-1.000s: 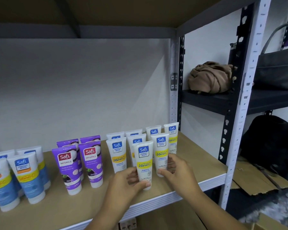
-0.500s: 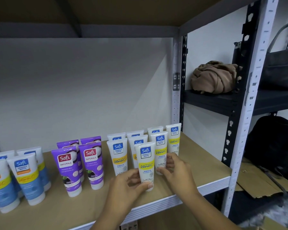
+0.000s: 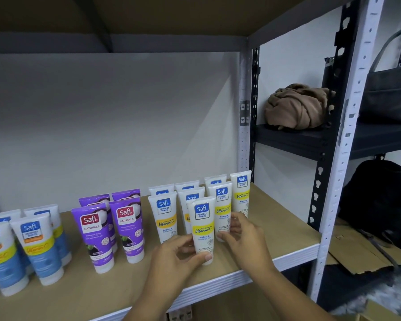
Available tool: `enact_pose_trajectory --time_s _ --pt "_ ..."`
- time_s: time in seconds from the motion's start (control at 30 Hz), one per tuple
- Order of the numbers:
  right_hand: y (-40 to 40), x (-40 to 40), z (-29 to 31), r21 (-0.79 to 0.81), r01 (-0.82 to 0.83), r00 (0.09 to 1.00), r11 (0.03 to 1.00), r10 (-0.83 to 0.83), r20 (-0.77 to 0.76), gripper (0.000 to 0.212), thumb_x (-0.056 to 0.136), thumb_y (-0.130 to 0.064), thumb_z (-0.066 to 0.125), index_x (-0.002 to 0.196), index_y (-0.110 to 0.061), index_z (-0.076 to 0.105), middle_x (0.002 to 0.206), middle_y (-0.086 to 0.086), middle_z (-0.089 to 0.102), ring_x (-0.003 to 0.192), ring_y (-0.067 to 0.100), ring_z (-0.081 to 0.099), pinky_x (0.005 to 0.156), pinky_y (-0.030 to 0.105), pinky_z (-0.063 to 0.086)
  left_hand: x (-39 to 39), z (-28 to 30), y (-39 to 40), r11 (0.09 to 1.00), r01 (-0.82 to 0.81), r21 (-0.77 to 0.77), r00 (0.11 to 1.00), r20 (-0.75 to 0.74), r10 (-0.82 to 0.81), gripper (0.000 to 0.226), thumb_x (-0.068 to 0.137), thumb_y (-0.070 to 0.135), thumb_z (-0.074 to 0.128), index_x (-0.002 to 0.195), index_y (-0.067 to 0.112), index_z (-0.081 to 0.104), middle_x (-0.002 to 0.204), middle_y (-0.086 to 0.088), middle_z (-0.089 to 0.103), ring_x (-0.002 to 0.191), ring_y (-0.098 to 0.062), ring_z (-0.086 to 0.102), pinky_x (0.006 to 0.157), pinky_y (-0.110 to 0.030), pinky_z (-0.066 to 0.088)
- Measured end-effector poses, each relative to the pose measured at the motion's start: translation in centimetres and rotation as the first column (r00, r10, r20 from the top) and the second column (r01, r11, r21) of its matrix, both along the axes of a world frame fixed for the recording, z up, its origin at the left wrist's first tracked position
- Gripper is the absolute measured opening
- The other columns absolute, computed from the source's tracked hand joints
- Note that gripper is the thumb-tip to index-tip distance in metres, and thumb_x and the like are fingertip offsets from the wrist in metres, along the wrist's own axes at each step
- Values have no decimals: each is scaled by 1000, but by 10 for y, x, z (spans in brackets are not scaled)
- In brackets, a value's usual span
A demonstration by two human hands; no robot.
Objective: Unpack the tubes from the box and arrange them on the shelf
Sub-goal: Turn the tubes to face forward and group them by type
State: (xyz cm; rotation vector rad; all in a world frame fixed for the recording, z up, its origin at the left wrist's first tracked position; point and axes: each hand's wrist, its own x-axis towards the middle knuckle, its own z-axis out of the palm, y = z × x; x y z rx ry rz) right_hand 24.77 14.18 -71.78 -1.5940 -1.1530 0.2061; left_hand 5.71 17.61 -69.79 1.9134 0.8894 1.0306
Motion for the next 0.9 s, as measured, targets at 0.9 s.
enact_pose_trajectory --time_s 0.9 --pt "-86 131 -19 -386 -64 788 920 284 547 63 88 -66 48 145 -41 39 150 -29 27 142 -14 15 121 18 12 138 -9 -34 986 -145 82 989 40 142 21 80 21 80 101 22 76 92 13 75 86 2 69 83 -20 57"
